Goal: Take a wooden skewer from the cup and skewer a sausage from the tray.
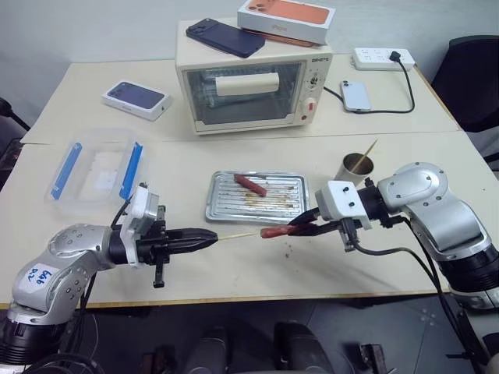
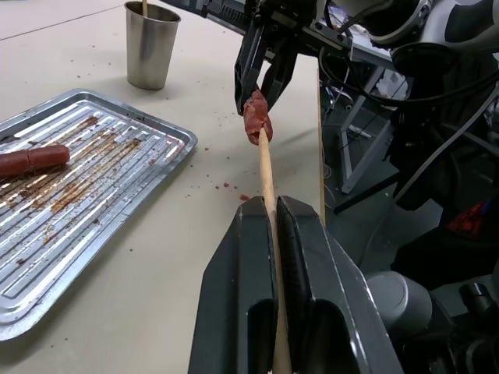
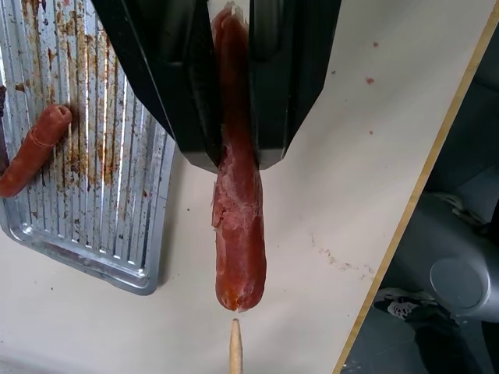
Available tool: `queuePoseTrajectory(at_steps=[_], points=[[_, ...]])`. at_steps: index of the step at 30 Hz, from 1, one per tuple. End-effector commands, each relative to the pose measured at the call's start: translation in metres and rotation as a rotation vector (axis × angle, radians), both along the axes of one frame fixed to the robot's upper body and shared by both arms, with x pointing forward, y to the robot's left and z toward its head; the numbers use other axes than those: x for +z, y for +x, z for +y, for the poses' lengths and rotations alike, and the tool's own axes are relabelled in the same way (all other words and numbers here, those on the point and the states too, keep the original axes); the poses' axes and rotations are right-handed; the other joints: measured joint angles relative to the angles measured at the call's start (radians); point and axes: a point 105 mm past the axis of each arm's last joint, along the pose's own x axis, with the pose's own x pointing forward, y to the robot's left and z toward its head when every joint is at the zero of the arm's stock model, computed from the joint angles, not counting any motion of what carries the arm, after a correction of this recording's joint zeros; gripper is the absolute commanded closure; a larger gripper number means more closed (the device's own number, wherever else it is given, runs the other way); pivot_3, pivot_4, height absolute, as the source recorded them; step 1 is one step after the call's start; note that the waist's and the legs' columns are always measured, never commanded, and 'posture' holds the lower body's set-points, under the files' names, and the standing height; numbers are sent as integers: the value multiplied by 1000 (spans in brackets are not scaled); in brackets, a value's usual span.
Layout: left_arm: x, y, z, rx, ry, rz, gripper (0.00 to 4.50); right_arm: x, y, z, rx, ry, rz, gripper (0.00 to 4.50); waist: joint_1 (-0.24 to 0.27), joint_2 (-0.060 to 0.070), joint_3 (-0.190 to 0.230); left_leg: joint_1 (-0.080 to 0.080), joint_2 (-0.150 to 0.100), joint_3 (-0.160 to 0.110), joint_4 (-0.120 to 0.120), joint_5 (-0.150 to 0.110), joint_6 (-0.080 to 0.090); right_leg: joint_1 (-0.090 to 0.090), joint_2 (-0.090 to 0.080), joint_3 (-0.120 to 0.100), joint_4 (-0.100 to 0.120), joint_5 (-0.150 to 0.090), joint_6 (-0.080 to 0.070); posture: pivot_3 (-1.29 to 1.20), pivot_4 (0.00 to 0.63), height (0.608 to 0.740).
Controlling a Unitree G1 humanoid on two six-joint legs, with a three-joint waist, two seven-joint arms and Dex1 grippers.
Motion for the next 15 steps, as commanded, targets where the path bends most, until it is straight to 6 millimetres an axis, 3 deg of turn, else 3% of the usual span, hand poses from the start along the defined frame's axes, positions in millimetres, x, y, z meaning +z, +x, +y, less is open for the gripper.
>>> queuePoseTrajectory(at_steps=[1, 15], points=[[2, -2, -4, -17, -5, -34, 4500, 11, -5, 5, 31, 24, -47, 4098, 0, 0, 0, 0, 0, 0, 0, 0, 0, 0, 0, 0, 0, 0, 0, 0, 150, 740], [-2, 0, 5, 14, 11, -26, 4500, 9, -3, 4, 24, 24, -42, 4098, 0, 0, 0, 0, 0, 0, 0, 0, 0, 0, 0, 0, 0, 0, 0, 0, 150, 740]])
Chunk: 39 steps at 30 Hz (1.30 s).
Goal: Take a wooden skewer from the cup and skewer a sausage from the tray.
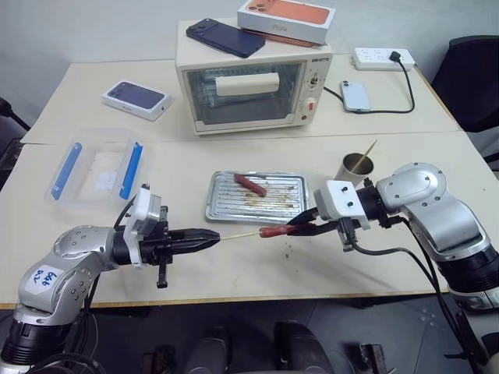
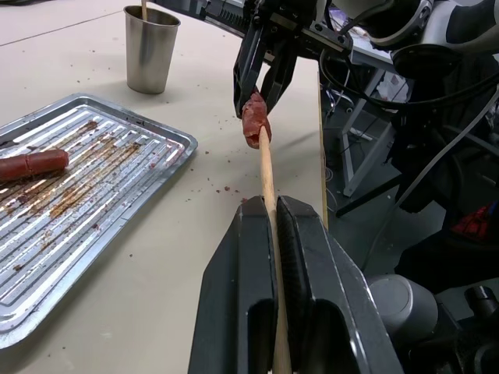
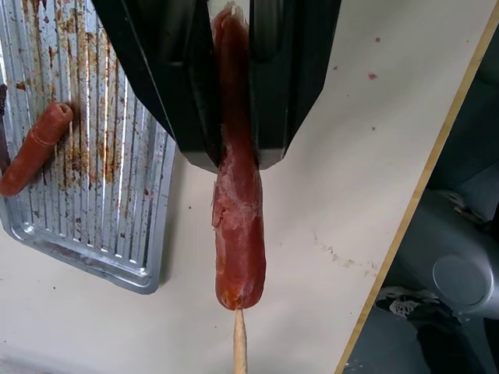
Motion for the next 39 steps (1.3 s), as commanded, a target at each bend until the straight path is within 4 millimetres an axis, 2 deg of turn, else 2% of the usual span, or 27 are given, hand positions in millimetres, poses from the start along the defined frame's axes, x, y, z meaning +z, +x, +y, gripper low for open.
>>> queuePoseTrajectory(at_steps=[1, 18, 39], points=[[0, -1, 7, 14, 20, -12, 4500, 9, -3, 2, 22, 16, -39, 4098, 0, 0, 0, 0, 0, 0, 0, 0, 0, 0, 0, 0, 0, 0, 0, 0, 150, 740], [2, 0, 1, -7, 0, -18, 4500, 7, -2, 0, 11, 8, -29, 4098, 1, 0, 0, 0, 0, 0, 0, 0, 0, 0, 0, 0, 0, 0, 0, 0, 150, 740], [-1, 0, -5, -35, -8, -7, 4500, 6, -5, 9, 43, 14, -28, 4098, 1, 0, 0, 0, 0, 0, 0, 0, 0, 0, 0, 0, 1, 0, 0, 0, 150, 740]])
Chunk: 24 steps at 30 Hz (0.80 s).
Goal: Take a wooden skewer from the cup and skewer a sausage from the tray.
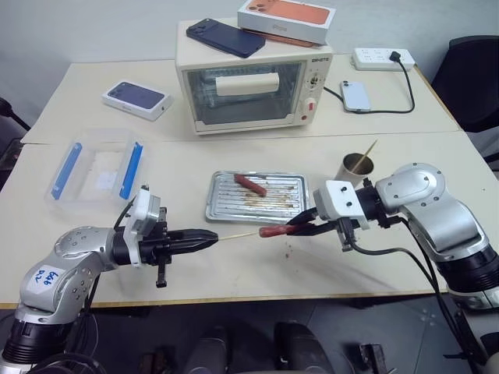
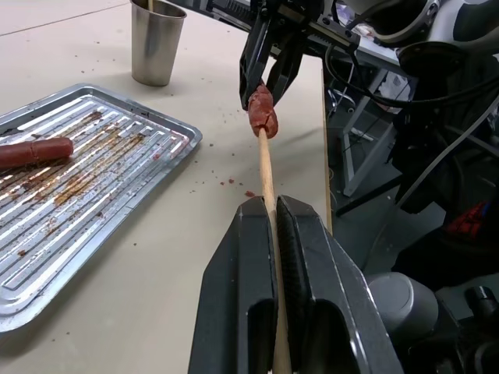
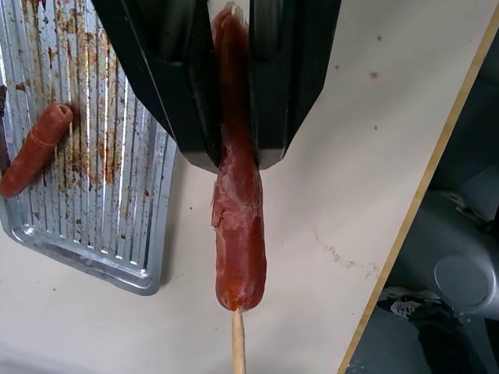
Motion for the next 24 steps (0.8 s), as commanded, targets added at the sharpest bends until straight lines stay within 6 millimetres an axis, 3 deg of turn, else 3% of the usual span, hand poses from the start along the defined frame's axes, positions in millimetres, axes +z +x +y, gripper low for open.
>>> queuePoseTrajectory(at_steps=[1, 24], points=[[3, -3, -7, -40, -8, -24, 4500, 8, -6, 7, 45, 9, -32, 4098, 0, 0, 0, 0, 0, 0, 0, 0, 0, 0, 0, 0, 0, 0, 0, 0, 150, 740], [-7, 5, -25, -80, -21, -26, 4500, 10, -18, 48, 108, 27, -19, 4098, 0, 0, 0, 0, 0, 0, 1, 0, 0, 0, 0, 0, 1, 0, 0, 0, 150, 740]])
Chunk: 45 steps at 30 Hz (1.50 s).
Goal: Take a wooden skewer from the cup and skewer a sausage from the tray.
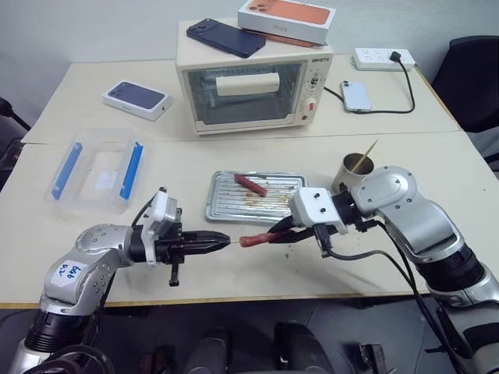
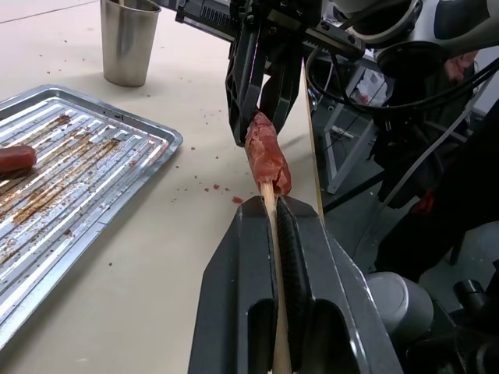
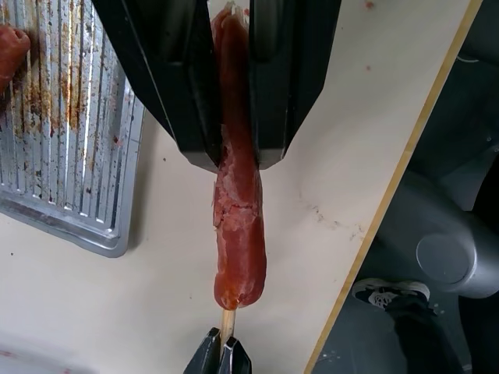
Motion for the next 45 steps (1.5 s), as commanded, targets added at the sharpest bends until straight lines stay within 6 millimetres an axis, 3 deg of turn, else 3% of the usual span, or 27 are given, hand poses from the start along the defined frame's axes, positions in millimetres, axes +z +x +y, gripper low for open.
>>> queuePoseTrajectory(at_steps=[1, 2, 7, 11, 15, 18, 20, 22, 28, 34, 38, 42, 44, 45], points=[[3, -3, -9, -26, -15, -23, 4500, 14, -10, 15, 54, 51, -47, 4098, 0, 0, 0, 0, 0, 0, 0, 0, 0, 0, 0, 0, 0, 0, 0, 0, 150, 740], [3, -3, -8, -21, -18, -23, 4500, 15, -9, 14, 32, 59, -46, 4098, 0, 0, 0, 0, 0, 0, 0, 0, 0, 0, 0, 0, 0, 0, 0, 0, 150, 740], [3, -5, 3, 28, -30, -15, 4500, 21, -2, 2, -23, 86, -58, 2943, -1, 0, 0, 0, 0, 0, 0, 0, 0, 0, 0, 0, 0, 0, 0, 0, 150, 740], [12, -7, 24, 129, -88, 4, 4500, 25, 5, -29, -73, 115, -78, 1909, 2, 0, 0, 0, 0, 0, 0, 0, 0, 0, 0, 0, 0, 0, 0, 0, 150, 740], [16, -12, 51, 281, -153, 37, 4500, 38, -10, -47, -40, 346, 5, 875, 2, 0, 0, 0, 0, -1, 0, 0, 1, 1, -1, 0, -1, 0, 0, 0, 150, 740], [26, -2, 91, 558, -314, 20, 4500, 39, -14, -60, -117, 557, 35, 63, 0, 0, 0, 1, 1, 0, 0, 0, 1, 2, 0, 0, 0, 0, 0, 0, 150, 740], [43, 14, 141, 922, -508, -81, 4500, 41, -17, -61, -199, 740, 6, 20, 1, 0, 0, 1, 1, 0, 1, 0, 0, 2, 0, 0, 1, 0, 0, 0, 150, 740], [49, 19, 172, 1132, -624, -115, 4500, 41, -19, -61, -255, 842, -48, 20, 5, -3, -2, 6, 1, -1, 0, 0, 0, 6, 0, 0, 2, 0, 0, 0, 150, 740], [49, 48, 205, 1345, -676, -90, 4500, 36, -16, -57, -339, 896, -108, 20, 5, -8, -4, 6, -1, 0, 2, 0, -1, 5, 0, 0, 4, 0, 0, 0, 150, 740], [35, 77, 212, 1367, -530, -35, 4500, 34, -13, -60, -353, 884, -124, 20, 3, -10, -5, 6, -1, 0, 0, 0, -1, 4, 1, 0, 5, 0, 0, 0, 150, 740], [37, 84, 215, 1366, -501, -40, 3504, 29, -14, -64, -353, 852, -120, 0, 0, -10, -5, 6, 0, 0, 0, 0, -1, 3, 1, 0, 5, 0, 0, 0, 150, 740], [47, 78, 204, 1283, -433, -126, 2523, 22, -13, -73, -380, 817, -112, 0, -1, -10, -5, 6, 0, 0, -1, 0, -1, 3, 0, 0, 5, 0, 0, 0, 150, 740], [58, 67, 182, 1120, -277, -253, 2088, 9, -16, -80, -378, 743, -78, 0, -1, -10, -5, 6, 0, 0, -1, 0, -1, 3, 0, 1, 4, 0, 0, 0, 150, 740], [57, 59, 168, 1013, -165, -299, 2088, 1, -19, -84, -373, 695, -53, 0, -1, -10, -5, 6, 0, 0, 0, 0, -1, 3, 0, 1, 4, 0, 0, 0, 150, 740]])
